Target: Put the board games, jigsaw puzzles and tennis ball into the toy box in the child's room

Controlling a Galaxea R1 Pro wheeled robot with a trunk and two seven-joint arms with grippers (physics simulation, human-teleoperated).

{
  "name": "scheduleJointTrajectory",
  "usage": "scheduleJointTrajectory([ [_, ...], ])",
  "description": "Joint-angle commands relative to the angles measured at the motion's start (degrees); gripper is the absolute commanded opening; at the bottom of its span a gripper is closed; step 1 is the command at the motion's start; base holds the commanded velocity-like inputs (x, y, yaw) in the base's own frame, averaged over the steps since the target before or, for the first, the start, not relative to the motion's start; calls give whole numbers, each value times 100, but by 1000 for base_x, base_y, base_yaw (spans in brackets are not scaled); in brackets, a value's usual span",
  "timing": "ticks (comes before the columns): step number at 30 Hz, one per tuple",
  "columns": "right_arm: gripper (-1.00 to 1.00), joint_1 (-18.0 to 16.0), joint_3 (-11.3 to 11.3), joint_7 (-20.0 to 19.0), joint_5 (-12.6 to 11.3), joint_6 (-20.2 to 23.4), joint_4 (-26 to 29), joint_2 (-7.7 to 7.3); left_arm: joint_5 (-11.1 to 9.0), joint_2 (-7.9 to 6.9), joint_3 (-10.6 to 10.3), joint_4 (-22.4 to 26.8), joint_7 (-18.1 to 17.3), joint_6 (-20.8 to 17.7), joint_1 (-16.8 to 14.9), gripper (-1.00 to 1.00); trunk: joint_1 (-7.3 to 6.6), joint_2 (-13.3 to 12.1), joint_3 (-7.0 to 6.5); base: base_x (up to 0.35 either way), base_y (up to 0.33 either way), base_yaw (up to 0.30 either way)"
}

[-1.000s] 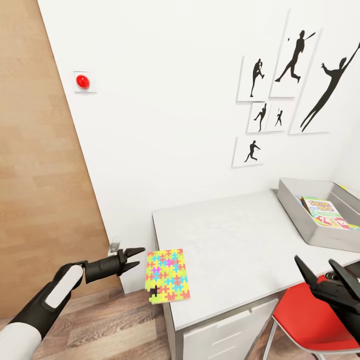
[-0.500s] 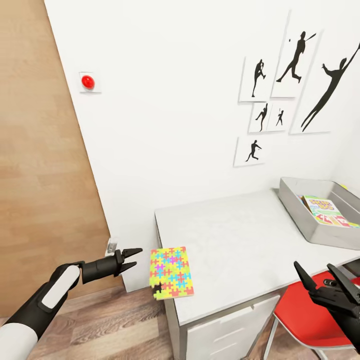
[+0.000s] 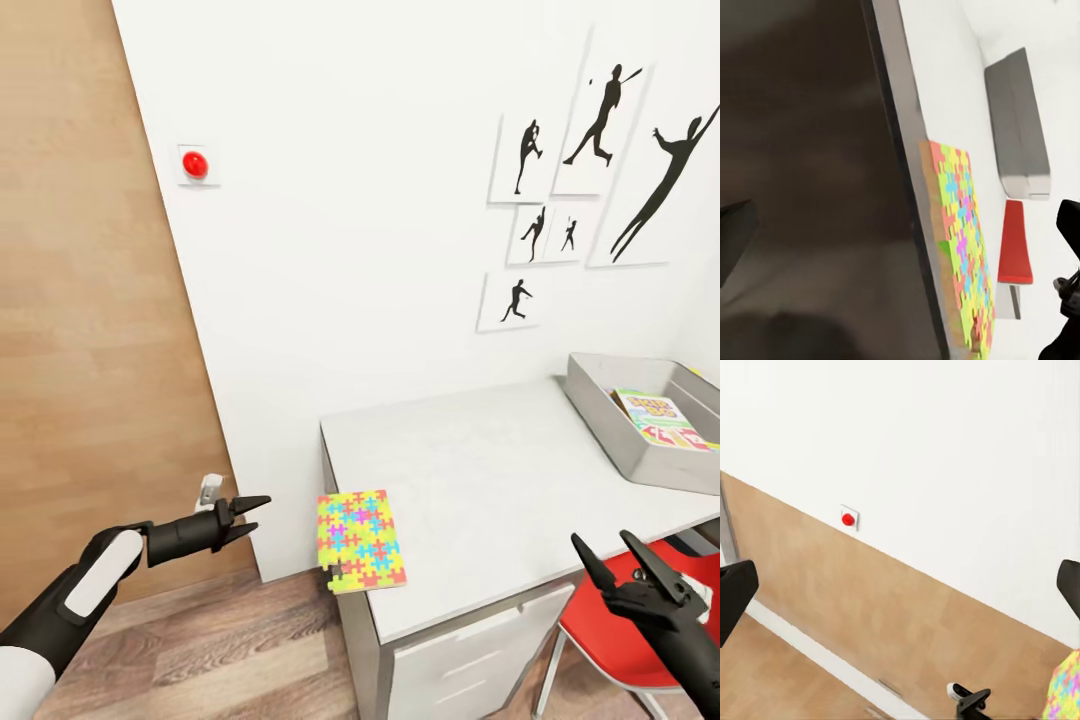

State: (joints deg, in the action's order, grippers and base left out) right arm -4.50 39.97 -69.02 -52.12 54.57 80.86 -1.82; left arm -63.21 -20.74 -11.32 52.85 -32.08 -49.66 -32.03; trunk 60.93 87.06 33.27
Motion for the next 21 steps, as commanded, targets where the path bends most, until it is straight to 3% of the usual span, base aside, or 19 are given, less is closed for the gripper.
scheduleJointTrajectory([
  [1,100,-2,6,67,86,26,2,9,-10,-13,-11,-3,-5,-7,-5,100,0,3,6,0,20,0],
  [4,100,-5,1,227,268,21,-16,-1,24,-40,-14,-3,37,0,-5,100,0,3,6,0,9,0],
  [7,100,-6,-1,487,485,40,-29,-29,240,-53,-12,-3,201,-6,-5,100,0,3,6,0,2,0],
  [13,100,-7,2,625,600,116,2,-74,389,-51,-11,-9,284,-4,-16,100,0,3,6,0,0,0],
  [16,100,-7,32,634,612,126,124,-85,406,-45,-9,-281,242,-13,-48,100,0,3,6,0,0,0],
  [19,100,-5,50,593,572,156,266,-94,393,-42,-8,-544,71,-14,-73,100,0,3,6,0,0,0],
  [21,100,4,62,248,548,159,335,-93,407,-39,-18,-596,-365,-12,-77,100,0,3,6,0,0,0],
])
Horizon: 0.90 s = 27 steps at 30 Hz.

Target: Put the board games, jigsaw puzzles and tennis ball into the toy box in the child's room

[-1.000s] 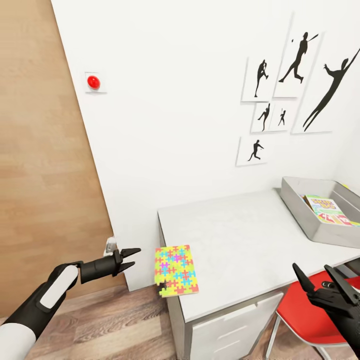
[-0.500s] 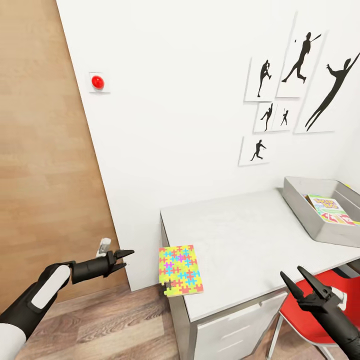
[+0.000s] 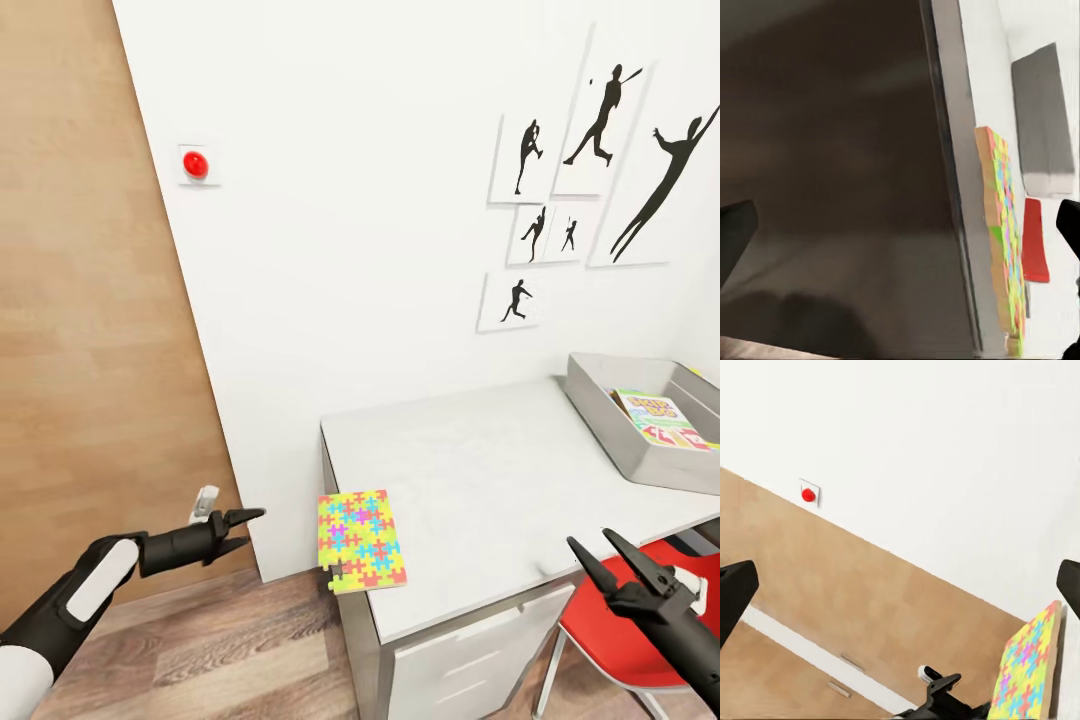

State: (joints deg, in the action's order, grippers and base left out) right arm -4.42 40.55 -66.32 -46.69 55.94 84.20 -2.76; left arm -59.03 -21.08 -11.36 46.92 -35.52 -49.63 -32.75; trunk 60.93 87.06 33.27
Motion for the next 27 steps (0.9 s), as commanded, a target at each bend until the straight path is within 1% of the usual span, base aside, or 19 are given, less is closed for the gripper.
scheduleJointTrajectory([
  [1,100,16,10,-268,15,9,13,0,-2,4,-23,-11,-187,-13,-8,100,0,3,6,0,0,0],
  [2,100,49,13,-541,31,-18,21,3,4,18,-30,-16,-298,-19,-14,100,0,3,6,0,0,0],
  [3,100,84,18,-894,53,-50,25,10,9,45,-36,-21,-392,-24,-25,100,0,3,6,0,0,0],
  [5,100,114,21,-1101,62,-66,29,14,11,83,-39,-23,-440,-26,-42,100,0,3,6,0,0,0],
  [7,100,163,35,-1226,70,-80,33,13,13,146,-46,-24,-468,-18,-68,100,0,3,6,0,0,0],
  [8,100,172,46,-1244,70,-83,31,13,13,167,-52,-24,-471,-13,-72,100,0,3,6,0,0,0],
  [9,100,183,82,-1269,74,-84,30,12,17,241,-68,-25,-475,-6,-79,100,0,3,6,0,0,0],
  [11,100,200,182,-1295,78,-84,33,20,63,453,-97,-28,-484,6,-86,100,0,3,6,0,0,0],
  [12,100,205,222,-1300,82,-85,32,23,95,522,-102,-32,-488,10,-88,100,0,3,6,0,0,0],
  [14,100,221,265,-1303,86,-94,12,28,130,602,-116,-35,-495,14,-90,100,44,83,42,0,0,0],
  [18,100,236,295,-1290,86,-106,-11,17,150,657,-111,-69,-500,18,-91,100,132,244,113,0,0,0],
  [21,100,235,298,-1242,92,-110,-53,7,147,670,-106,-76,-541,16,-91,100,197,364,167,0,0,0],
  [25,100,235,302,-1144,98,-255,-49,-7,136,659,-92,-78,-577,5,-91,100,285,524,239,0,0,0],
  [27,100,237,300,-1129,98,-266,21,-52,132,654,-88,-78,-582,1,-91,100,329,605,275,0,0,0],
])
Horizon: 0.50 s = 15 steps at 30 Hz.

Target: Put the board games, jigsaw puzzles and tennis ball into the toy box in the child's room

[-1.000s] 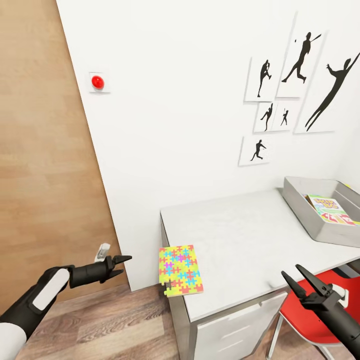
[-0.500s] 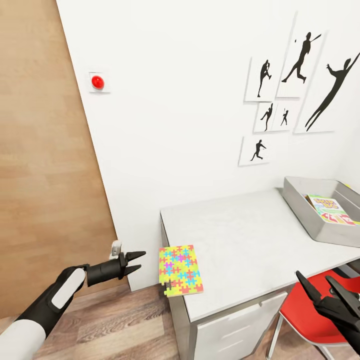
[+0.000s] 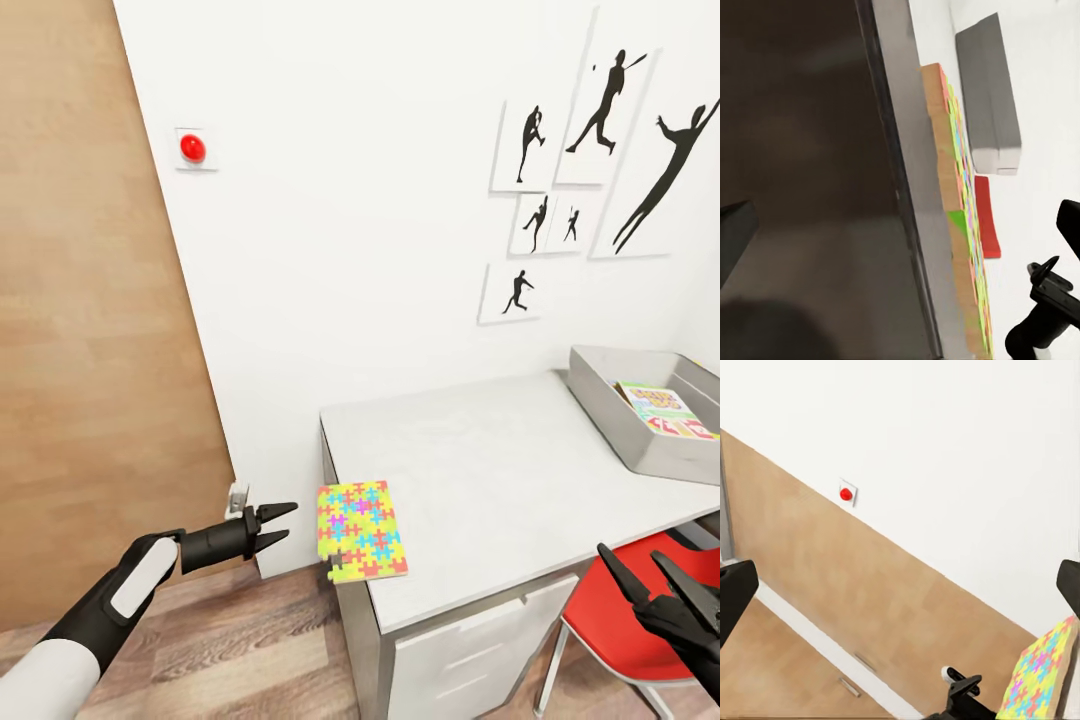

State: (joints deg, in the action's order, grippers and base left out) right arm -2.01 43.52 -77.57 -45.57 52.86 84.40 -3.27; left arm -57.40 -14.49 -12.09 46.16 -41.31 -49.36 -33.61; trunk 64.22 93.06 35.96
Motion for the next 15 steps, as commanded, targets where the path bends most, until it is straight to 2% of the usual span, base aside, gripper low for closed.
scheduleJointTrajectory([
  [1,100,-3,1,-2,-17,42,90,-46,-32,-10,-10,-2,-7,-27,-5,100,22,44,24,0,0,0],
  [4,100,51,14,-64,-68,71,329,-106,-45,-28,-2,-2,-16,-40,-5,100,88,165,78,0,0,0],
  [10,100,260,116,-583,-82,-2,353,-118,-52,-46,1,2,-239,-94,-23,100,220,405,186,0,0,0],
  [15,100,277,428,-996,-101,-8,344,-153,-27,-43,-5,36,-485,-203,-81,100,330,606,275,0,0,0],
])
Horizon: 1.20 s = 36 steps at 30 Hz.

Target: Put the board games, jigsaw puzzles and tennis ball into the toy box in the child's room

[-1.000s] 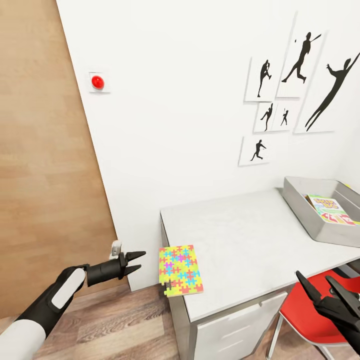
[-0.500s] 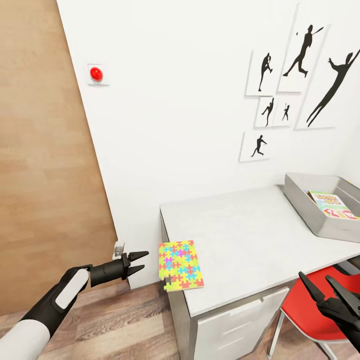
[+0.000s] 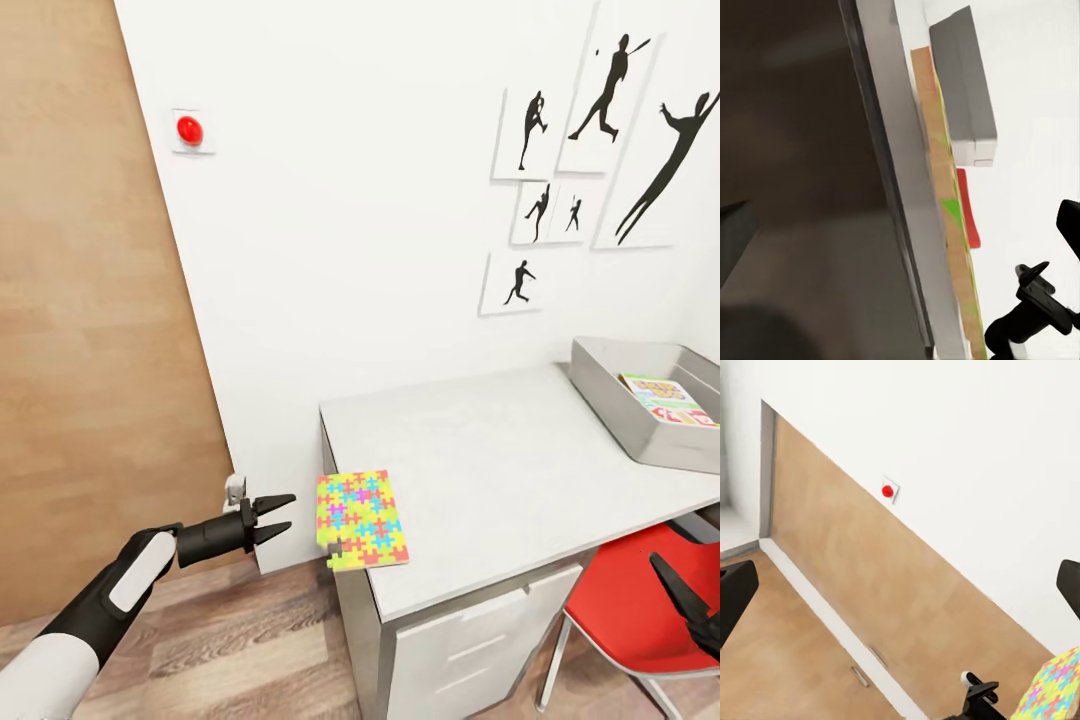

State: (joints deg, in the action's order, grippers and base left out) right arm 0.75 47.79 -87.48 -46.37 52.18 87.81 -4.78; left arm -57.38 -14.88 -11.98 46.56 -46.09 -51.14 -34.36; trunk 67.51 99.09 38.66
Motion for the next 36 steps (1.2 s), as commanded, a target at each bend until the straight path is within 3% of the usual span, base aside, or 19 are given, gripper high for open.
scheduleJointTrajectory([
  [1,100,3,68,-60,-24,61,5,-6,-25,-15,-19,-1,-27,-39,-26,100,23,44,23,0,0,0],
  [5,100,4,174,-139,-33,65,27,-8,-49,-263,-16,57,-107,-101,-78,100,110,204,95,0,0,0],
  [10,100,12,202,-161,-38,78,58,-21,-29,-433,-51,238,-650,-173,-87,100,220,405,184,0,0,0],
  [17,100,13,222,-164,-39,81,26,-22,-11,-451,-67,265,-792,-184,-88,100,374,686,310,0,0,0],
  [36,100,14,310,-164,-39,73,8,-5,-10,-454,-62,266,-822,-175,-89,100,374,686,310,0,-34,0],
])
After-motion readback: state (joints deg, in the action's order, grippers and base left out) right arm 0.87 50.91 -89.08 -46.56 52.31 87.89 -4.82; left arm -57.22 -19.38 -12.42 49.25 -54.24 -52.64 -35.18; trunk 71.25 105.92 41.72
